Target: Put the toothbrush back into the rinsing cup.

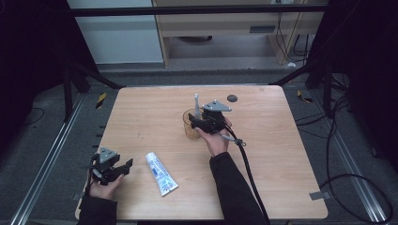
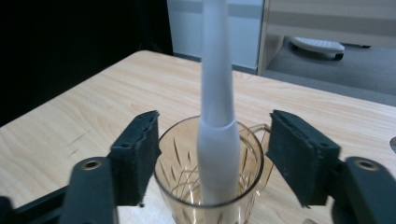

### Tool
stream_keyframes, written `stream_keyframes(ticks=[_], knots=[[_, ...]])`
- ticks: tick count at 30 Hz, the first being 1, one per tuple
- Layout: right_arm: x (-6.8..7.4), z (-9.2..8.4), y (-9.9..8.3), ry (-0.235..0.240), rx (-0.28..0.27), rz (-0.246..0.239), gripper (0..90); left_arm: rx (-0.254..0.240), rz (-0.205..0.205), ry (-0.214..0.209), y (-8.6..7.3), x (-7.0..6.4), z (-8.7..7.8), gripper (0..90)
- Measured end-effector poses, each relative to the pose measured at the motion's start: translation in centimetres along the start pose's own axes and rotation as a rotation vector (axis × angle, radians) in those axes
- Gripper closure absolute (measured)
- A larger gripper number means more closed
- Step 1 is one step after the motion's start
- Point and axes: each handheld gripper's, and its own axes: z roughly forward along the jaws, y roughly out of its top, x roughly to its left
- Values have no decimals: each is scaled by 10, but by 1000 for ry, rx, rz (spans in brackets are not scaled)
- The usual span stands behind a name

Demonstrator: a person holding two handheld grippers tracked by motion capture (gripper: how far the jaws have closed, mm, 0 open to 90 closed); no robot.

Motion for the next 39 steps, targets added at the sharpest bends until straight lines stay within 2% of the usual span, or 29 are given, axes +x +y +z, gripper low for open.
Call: stream_keyframes(ticks=[6,10,11,17,18,20,25,28,32,39], knots=[[-4,-16,3,11,8,-4,290,2,-2,-8,0,-1,0,451],[-7,-32,1,17,32,-14,280,7,-1,-10,0,-1,0,473],[-10,-39,0,19,43,-18,279,8,-1,-13,0,-1,-1,494],[-22,-61,-5,25,63,-1,281,13,-6,-25,0,-3,-1,536],[-28,-69,-7,23,73,-2,284,14,-5,-28,0,-3,-2,558],[-31,-73,-8,22,75,-2,287,17,-2,-32,0,-5,-2,569],[-43,-94,-20,21,108,-4,308,25,21,-41,0,-9,-4,646],[-51,-106,-30,22,144,-27,344,35,34,-55,0,-13,-4,706],[-57,-118,-42,21,167,-54,385,50,41,-80,0,-19,-3,767],[-66,-134,-58,8,180,-65,426,78,52,-110,1,-32,4,840]])
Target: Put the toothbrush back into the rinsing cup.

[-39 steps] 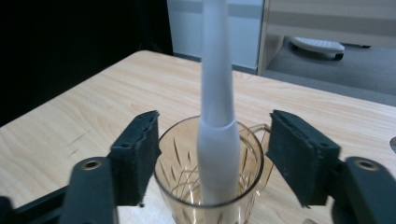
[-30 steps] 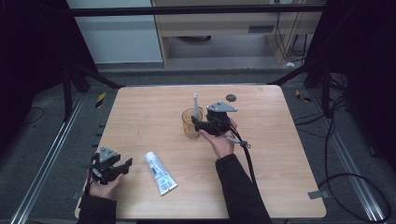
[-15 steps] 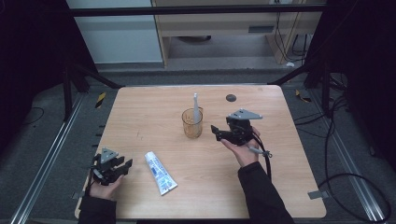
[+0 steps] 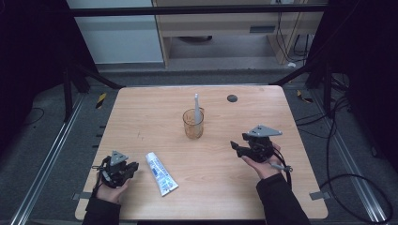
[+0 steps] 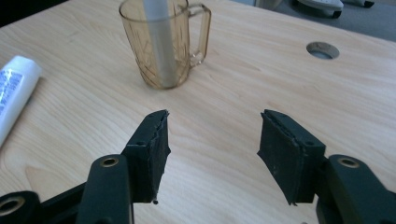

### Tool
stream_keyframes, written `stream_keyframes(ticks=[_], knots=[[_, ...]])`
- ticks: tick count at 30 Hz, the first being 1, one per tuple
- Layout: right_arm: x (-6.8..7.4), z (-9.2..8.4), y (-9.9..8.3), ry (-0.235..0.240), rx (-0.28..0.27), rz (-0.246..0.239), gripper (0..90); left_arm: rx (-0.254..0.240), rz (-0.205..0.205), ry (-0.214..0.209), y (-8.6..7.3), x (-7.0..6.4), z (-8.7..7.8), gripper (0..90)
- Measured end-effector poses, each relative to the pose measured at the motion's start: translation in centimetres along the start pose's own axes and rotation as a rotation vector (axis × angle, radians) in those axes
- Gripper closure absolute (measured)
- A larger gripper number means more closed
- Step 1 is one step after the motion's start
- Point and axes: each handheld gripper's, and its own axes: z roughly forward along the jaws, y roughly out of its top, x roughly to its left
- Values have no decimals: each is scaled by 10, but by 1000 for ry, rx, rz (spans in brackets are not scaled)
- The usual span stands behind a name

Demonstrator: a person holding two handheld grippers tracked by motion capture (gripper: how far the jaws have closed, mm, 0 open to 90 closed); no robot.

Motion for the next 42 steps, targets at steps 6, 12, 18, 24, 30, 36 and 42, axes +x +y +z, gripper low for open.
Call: stream_keyframes(ticks=[6,12,18,24,30,36,42], knots=[[-7,-9,-14,-8,27,9,415,37,45,-42,0,-14,6,882],[-10,-16,-28,-29,38,6,387,59,80,-84,-2,-24,5,894],[-18,-22,-40,-53,43,27,358,80,122,-122,-3,-38,5,895],[-25,-24,-46,-77,43,54,316,86,146,-143,-4,-46,5,895],[-27,-24,-48,-79,51,61,305,81,160,-163,-4,-51,3,895],[-29,-23,-49,-86,60,67,291,90,174,-186,-5,-57,1,895],[-30,-25,-51,-90,61,66,287,118,192,-177,-10,-61,-1,895]])
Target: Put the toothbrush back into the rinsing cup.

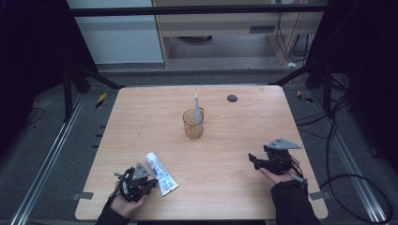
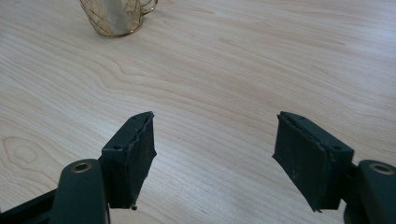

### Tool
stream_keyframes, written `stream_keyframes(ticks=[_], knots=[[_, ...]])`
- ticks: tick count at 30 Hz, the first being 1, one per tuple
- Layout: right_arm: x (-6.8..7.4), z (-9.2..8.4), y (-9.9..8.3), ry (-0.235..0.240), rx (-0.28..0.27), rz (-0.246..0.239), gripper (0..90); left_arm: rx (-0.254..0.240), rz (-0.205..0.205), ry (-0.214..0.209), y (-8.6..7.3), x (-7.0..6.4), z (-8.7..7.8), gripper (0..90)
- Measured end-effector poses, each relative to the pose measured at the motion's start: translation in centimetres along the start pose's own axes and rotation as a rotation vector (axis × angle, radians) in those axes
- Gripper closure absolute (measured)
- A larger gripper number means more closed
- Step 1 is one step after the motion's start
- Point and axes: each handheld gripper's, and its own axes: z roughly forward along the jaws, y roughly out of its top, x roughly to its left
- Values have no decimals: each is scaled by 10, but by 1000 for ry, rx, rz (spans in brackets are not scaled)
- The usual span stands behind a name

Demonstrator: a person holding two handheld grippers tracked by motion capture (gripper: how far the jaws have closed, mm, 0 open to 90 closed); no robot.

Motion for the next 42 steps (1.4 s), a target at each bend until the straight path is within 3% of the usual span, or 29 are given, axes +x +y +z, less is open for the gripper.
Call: stream_keyframes(ticks=[5,16,42], knots=[[-3,-4,-4,-11,-1,10,287,24,9,0,-2,-3,2,895],[-5,-6,-7,-13,1,18,285,18,28,-13,2,-8,4,896],[-7,-4,-19,-13,30,32,270,-15,59,-18,36,-10,34,897]])
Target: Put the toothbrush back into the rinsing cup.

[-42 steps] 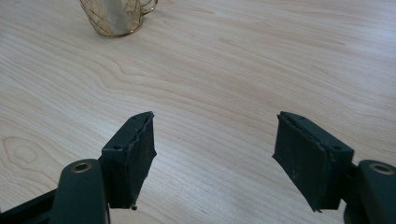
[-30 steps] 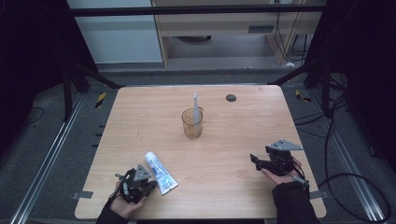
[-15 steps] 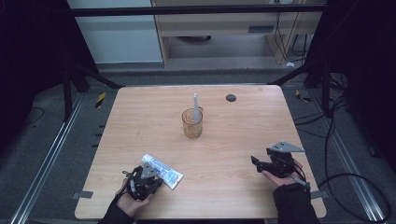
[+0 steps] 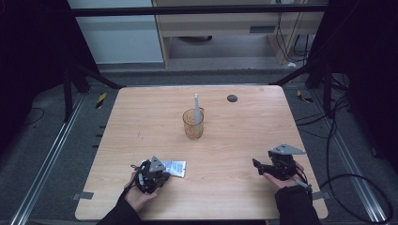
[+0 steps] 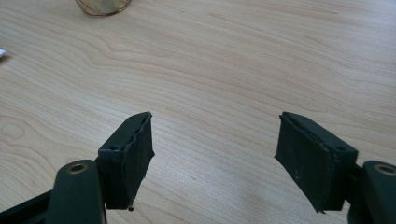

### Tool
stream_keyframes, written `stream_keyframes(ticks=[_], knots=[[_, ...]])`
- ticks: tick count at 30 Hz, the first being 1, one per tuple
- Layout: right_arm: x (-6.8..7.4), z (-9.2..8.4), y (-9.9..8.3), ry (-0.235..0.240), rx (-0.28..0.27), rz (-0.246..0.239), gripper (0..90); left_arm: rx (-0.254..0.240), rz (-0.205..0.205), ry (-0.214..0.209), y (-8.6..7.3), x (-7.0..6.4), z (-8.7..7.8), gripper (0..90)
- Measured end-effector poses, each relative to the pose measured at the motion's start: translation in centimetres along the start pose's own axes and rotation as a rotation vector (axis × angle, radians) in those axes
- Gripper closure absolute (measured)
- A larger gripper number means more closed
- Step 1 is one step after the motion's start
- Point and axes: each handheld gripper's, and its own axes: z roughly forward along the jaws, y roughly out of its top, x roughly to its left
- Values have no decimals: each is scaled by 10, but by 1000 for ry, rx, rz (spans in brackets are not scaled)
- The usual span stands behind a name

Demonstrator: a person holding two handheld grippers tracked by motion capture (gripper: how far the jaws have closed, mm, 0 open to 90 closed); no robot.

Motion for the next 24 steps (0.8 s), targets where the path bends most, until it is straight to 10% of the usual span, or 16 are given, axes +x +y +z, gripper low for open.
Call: stream_keyframes(ticks=[24], knots=[[-2,3,-1,-2,10,-3,266,-24,-35,41,21,13,14,896]])
